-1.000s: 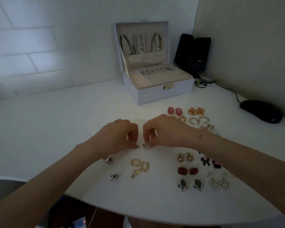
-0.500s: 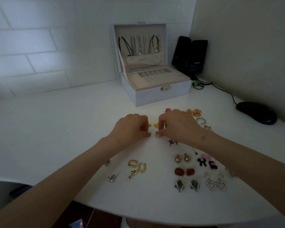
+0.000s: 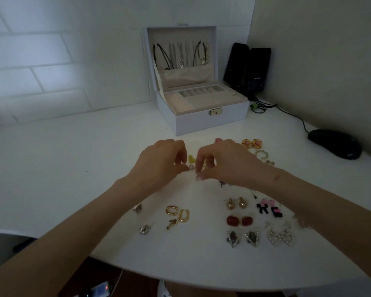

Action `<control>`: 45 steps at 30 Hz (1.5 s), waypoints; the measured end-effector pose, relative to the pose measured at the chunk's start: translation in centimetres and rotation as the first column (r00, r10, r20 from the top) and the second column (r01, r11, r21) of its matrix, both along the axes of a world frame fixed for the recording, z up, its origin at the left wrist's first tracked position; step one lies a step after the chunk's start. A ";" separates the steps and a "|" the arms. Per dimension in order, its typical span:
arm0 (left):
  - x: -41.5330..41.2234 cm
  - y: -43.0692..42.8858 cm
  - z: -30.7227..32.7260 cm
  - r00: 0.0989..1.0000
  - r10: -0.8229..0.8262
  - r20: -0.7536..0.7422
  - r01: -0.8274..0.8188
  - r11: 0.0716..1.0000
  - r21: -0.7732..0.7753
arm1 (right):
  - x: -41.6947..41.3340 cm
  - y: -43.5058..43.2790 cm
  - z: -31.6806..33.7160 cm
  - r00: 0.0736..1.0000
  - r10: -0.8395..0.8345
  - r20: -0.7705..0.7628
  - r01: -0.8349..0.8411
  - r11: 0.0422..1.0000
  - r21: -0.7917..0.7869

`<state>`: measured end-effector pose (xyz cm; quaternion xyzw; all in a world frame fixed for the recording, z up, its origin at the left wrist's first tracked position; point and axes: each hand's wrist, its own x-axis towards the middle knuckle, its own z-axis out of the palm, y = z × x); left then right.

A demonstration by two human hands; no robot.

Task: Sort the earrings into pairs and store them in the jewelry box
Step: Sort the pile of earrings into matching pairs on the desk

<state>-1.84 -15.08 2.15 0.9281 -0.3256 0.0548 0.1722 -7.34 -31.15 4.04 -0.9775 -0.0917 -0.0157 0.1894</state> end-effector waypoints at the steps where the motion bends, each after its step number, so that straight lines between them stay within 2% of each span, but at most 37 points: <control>1: -0.3 0.7 0.5 0.999 -0.025 -0.039 0.026 0.999 0.023 | -0.6 0.4 0.1 0.998 0.052 -0.048 -0.049 0.997 0.063; 3: -1.1 1.9 1.4 0.983 -0.062 -0.171 0.083 0.990 0.114 | -1.6 1.4 -0.1 0.987 0.128 -0.093 -0.119 0.988 0.097; 5: -1.9 2.8 2.0 0.953 -0.065 -0.295 0.134 0.966 0.219 | -2.3 2.2 -0.6 0.981 0.162 -0.109 -0.156 0.986 0.060; 7: -2.4 3.2 2.0 0.938 -0.052 -0.343 0.156 0.946 0.283 | -2.6 2.9 -0.9 0.977 0.173 -0.125 -0.173 0.985 0.010; 11: -2.8 3.2 1.4 0.943 -0.061 -0.328 0.161 0.944 0.289 | -2.6 3.4 -1.1 0.976 0.159 -0.150 -0.170 0.984 -0.061; 19: -2.7 2.1 0.3 0.954 -0.112 -0.277 0.194 0.938 0.288 | -2.7 3.4 -1.6 0.979 0.134 -0.155 -0.147 0.986 -0.079; 30: -1.0 0.6 -0.7 0.983 -0.031 -0.181 0.062 0.984 0.169 | -1.5 0.9 -1.5 0.996 -0.047 -0.079 0.040 0.995 -0.086; 34: -1.0 1.1 -0.4 0.972 -0.126 -0.197 0.147 0.984 0.096 | -1.5 0.2 -1.2 0.994 -0.011 -0.111 0.009 1.000 -0.021; 37: -1.2 1.0 -0.3 0.965 -0.171 -0.201 0.197 0.973 0.120 | -1.5 0.3 -1.4 0.986 0.020 -0.163 -0.026 0.999 -0.031; 45: -1.1 -0.2 -1.2 0.984 -0.123 -0.128 0.136 0.986 0.093 | -0.6 -0.2 -1.6 0.999 0.006 -0.046 -0.009 0.998 -0.068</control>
